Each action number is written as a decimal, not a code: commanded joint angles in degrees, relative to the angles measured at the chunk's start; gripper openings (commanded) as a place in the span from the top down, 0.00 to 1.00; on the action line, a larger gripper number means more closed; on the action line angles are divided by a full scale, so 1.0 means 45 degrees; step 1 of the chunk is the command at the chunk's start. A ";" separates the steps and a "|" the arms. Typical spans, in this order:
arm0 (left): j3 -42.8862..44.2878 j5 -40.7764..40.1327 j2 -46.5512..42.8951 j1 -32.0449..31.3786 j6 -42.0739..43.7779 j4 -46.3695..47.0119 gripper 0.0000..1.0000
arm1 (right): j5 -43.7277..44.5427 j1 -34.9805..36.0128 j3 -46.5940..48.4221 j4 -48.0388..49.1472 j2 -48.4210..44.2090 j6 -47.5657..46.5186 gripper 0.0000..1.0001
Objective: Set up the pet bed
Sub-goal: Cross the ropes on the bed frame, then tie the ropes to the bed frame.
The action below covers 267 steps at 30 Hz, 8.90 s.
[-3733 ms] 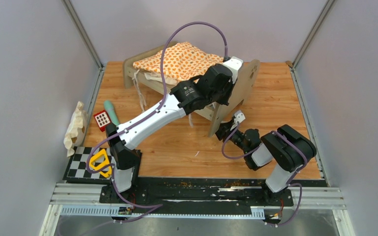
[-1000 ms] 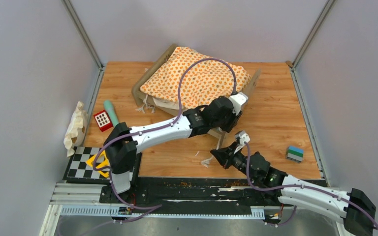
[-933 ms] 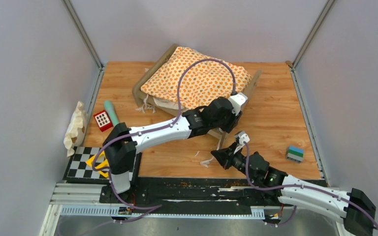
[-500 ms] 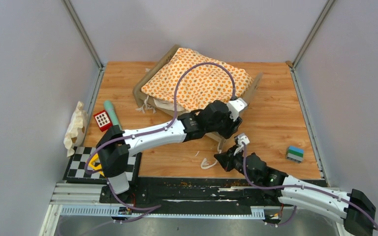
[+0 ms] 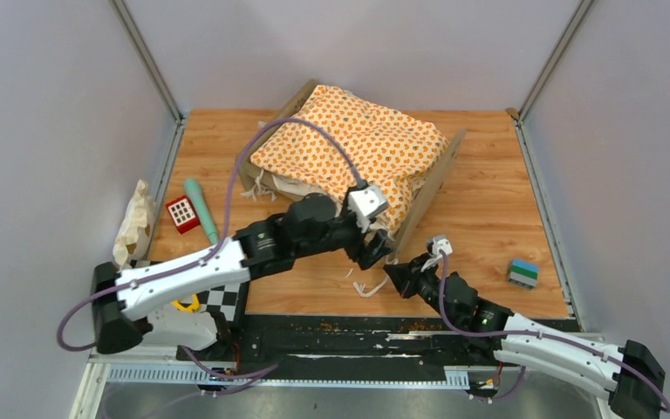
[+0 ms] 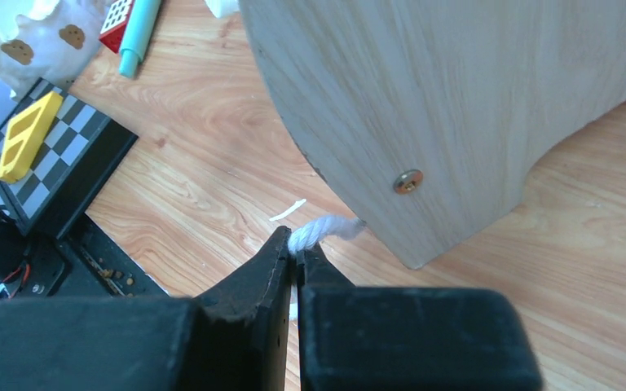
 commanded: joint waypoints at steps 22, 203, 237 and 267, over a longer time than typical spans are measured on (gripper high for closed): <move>-0.8625 -0.4836 -0.4869 -0.0014 -0.1214 0.3573 0.19 | 0.2971 -0.2200 0.0638 0.4349 0.3396 -0.0188 1.00; -0.6586 -0.3508 0.0682 -0.1530 -0.4951 0.4540 1.00 | -0.1513 -0.5708 0.6383 -1.2308 0.2009 0.4016 0.10; -0.5612 -0.3514 0.0035 -0.1529 -0.8743 0.6462 1.00 | -0.1800 -0.5694 0.7109 -1.0966 -0.1033 0.1382 0.07; -0.6064 -0.4724 -0.0290 -0.1376 -0.8173 0.9543 1.00 | -0.4240 -0.5702 0.3508 -0.5303 -0.3222 -0.2518 0.12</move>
